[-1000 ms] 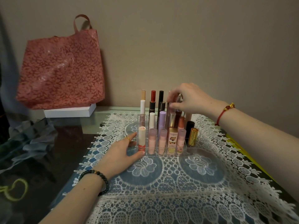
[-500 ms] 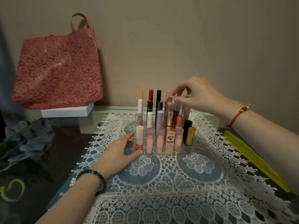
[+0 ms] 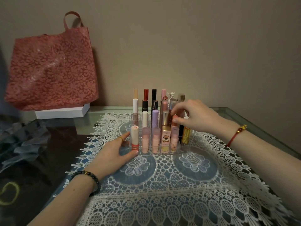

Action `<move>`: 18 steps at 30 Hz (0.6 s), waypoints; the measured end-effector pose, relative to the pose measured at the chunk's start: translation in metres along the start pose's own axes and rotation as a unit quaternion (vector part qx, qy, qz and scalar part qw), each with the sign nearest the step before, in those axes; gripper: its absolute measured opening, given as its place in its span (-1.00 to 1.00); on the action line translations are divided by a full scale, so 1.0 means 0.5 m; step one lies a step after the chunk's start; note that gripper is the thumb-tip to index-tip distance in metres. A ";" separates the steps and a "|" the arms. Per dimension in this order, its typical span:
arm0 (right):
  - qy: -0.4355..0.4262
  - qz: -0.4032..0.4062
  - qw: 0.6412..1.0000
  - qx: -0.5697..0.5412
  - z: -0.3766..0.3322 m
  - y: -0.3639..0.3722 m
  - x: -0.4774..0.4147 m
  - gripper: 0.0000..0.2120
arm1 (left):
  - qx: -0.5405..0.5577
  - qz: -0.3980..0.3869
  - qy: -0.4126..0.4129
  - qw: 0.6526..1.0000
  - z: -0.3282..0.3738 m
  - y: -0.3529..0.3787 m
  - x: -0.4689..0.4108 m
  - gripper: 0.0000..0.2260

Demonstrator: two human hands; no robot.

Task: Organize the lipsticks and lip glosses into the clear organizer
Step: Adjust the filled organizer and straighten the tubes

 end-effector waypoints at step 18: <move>0.005 0.005 1.000 -0.024 0.001 0.003 -0.013 -0.87 | -0.016 0.001 0.007 1.000 0.002 -0.002 0.002 -0.35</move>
Point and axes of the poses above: each hand's wrist, its own x-axis away from the middle knuckle, its own y-axis out of the palm, z = x × y, the point moved 3 cm from there along -x, towards the middle knuckle, and after that the axes turned 10 degrees about -z, right-handed, at the moved point
